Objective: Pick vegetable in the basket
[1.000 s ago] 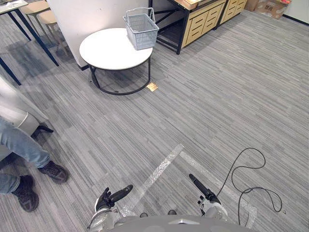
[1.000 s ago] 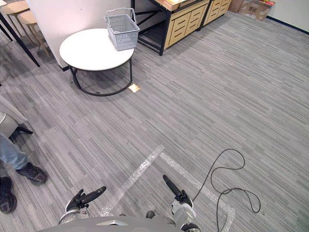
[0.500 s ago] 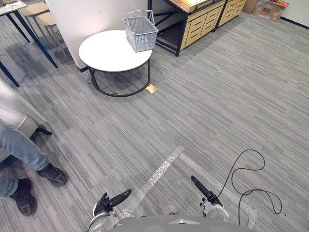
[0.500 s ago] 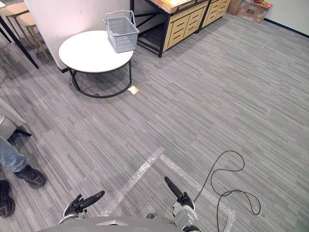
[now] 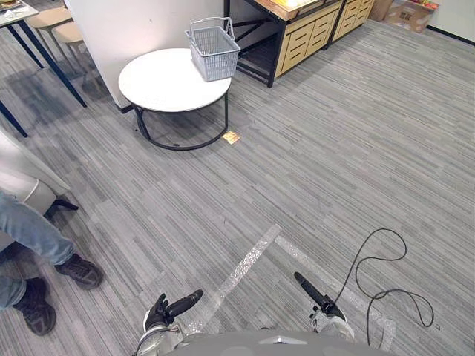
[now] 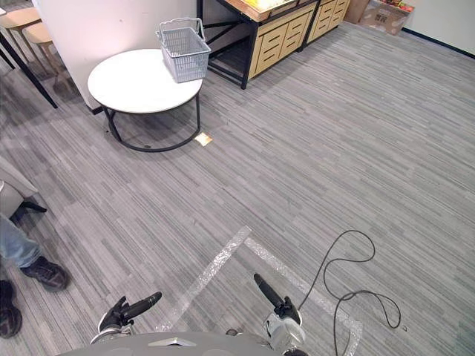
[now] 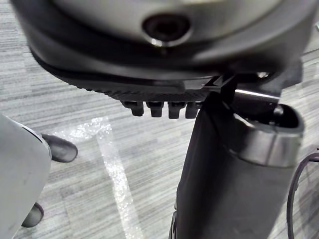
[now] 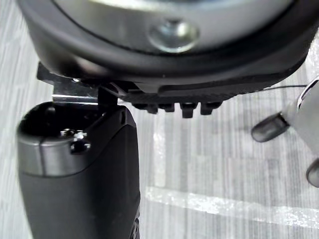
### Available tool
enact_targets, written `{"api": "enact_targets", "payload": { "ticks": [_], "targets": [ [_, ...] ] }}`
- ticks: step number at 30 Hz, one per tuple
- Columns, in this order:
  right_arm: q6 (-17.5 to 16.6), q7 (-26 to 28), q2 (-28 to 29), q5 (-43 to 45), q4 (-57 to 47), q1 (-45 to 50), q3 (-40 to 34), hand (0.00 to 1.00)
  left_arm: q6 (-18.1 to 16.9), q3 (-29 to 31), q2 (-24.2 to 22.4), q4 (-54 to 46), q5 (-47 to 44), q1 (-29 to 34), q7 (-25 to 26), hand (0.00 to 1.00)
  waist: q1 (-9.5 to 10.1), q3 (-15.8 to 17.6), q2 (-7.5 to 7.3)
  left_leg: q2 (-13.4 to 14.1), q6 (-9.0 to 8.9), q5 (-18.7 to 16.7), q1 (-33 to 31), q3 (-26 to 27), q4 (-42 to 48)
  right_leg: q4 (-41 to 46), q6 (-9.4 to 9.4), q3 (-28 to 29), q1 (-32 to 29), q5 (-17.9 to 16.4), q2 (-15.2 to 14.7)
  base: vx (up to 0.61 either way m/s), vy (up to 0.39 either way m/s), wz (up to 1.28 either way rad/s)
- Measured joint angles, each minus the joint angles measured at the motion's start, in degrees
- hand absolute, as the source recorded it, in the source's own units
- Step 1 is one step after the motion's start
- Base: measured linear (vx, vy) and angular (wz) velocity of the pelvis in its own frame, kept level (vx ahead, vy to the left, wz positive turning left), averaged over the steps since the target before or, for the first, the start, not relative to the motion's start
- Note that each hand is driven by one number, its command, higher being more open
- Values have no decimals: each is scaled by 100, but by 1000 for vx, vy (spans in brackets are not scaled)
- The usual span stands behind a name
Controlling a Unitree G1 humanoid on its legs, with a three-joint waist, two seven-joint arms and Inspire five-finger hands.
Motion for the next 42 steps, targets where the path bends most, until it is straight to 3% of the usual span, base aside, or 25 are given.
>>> {"api": "enact_targets", "payload": {
  "ticks": [13, 21, 28, 31, 35, 38, 40, 42],
  "targets": [
    [0, 0, -48, -128, -1, 195, 99, 100, -4, 5, -1, 47, -6, -1, -2, 100, 7, -38, 15, 9, 19, -31, -4, 167, 8, 5, 0, 156, -57, 0, 15, -38, -58, -7],
    [1, 1, -72, -205, 3, 229, 203, 100, -12, 37, 1, 43, -11, -2, -46, 100, 15, -37, 22, 32, 42, -282, -157, 282, 518, 119, 0, 191, -59, 0, -3, -36, -48, -7],
    [3, 23, -98, -200, 9, 263, 197, 100, -11, 217, -1, 36, -7, -32, -51, 100, 147, -30, 27, 32, 212, -419, -294, 348, 737, 216, -2, 197, -168, -7, -20, -40, -32, -4],
    [3, 36, -157, -200, 8, 235, 195, 100, -10, 256, 0, 29, -10, -38, -49, 100, 145, 5, 52, 46, 242, -544, -431, 423, 997, 720, -64, 210, -437, -218, -61, -54, -13, -10],
    [5, 43, -200, -175, 6, 240, 128, 100, -11, 235, -2, 22, -9, -44, -52, 100, 130, 76, 93, -20, 469, -746, -466, 439, 1240, 2315, 6, 26, -1080, -807, -284, -77, 17, -1],
    [4, 83, -143, -31, -117, 321, -60, 100, -10, 231, 16, 28, -10, -45, -62, 100, 100, 153, 60, -138, 612, -804, -338, 225, 1321, 4260, 11, -251, -1840, -827, -680, -25, 17, 31],
    [1, 95, -83, 66, -227, 364, -150, 100, -10, 260, 75, 16, -10, -38, -35, 100, 79, 209, -17, -163, 660, -848, -122, 63, 1327, 4937, -90, -234, -2069, -930, -810, 101, -32, 45],
    [-13, 121, -76, 66, -279, 354, -150, 100, -9, 297, 60, 25, -5, -39, -33, 100, 5, 215, 23, -40, 601, -882, 45, -76, 1230, 4846, -147, -258, -2226, -970, -774, 158, -38, 37]
  ]
}}
